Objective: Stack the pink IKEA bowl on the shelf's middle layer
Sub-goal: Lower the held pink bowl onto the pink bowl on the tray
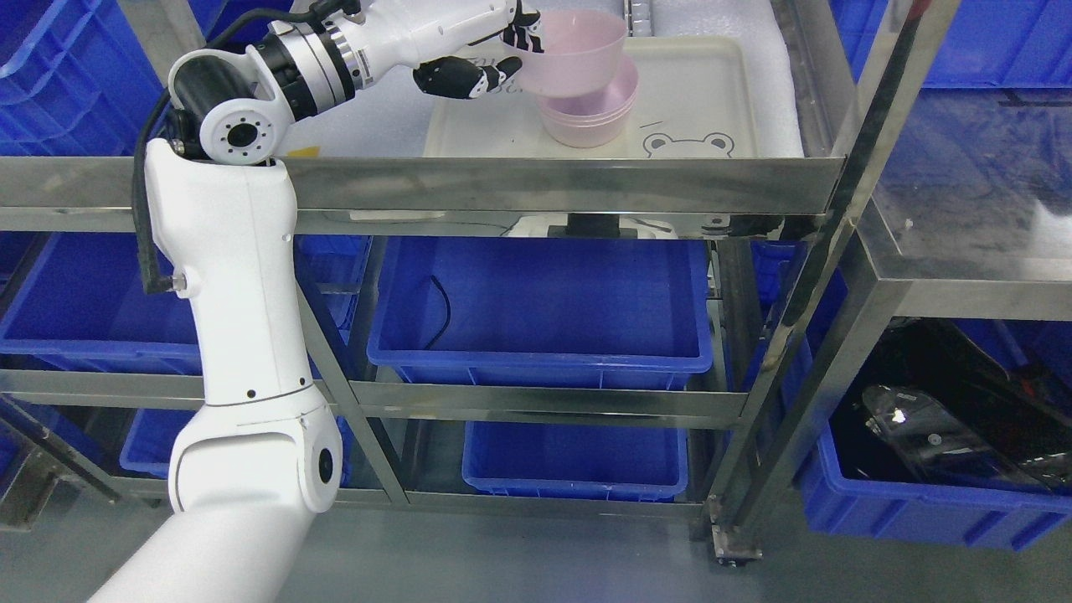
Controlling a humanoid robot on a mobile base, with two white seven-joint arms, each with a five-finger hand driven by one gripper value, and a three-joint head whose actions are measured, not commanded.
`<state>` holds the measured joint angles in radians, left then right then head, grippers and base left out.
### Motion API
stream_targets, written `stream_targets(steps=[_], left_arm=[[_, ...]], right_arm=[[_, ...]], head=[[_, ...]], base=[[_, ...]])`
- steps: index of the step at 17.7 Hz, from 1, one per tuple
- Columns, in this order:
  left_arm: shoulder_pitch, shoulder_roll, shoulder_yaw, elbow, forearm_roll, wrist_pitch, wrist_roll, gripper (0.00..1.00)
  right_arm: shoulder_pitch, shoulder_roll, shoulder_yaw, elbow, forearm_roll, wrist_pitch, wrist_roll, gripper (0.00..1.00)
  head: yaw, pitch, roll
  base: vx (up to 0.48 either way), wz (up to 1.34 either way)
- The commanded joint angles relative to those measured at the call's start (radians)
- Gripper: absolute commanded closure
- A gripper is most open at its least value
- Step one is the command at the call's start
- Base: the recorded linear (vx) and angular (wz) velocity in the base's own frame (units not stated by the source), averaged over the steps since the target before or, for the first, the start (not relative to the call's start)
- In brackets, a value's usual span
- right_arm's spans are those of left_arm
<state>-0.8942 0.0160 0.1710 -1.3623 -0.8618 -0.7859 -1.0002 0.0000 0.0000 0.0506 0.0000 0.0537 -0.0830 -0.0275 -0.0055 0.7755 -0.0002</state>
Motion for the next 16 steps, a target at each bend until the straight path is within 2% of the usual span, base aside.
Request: stream_targets(steps=[1, 5, 16], left_arm=[[-0.029, 0.021, -0.004, 0.055, -0.086, 0.001, 0.0, 0.98], [-0.043, 0.018, -0.079, 0.058, -0.111, 0.001, 0.002, 0.98], [-0.045, 0.019, -0.082, 0.095, -0.166, 0.001, 0.028, 0.98]], right_arm=[[0.023, -0.017, 0.0, -0.017, 0.0, 0.0, 0.001, 0.0], [0.023, -0.017, 0.0, -0.017, 0.0, 0.0, 0.001, 0.0], [0.023, -0.017, 0.0, -0.017, 0.0, 0.0, 0.001, 0.0]], head=[[0.0, 0.0, 0.0], [0.0, 0.0, 0.0], [0.0, 0.0, 0.0]], base=[[0.043, -0.16], [0.028, -0.12], [0.001, 0.0]])
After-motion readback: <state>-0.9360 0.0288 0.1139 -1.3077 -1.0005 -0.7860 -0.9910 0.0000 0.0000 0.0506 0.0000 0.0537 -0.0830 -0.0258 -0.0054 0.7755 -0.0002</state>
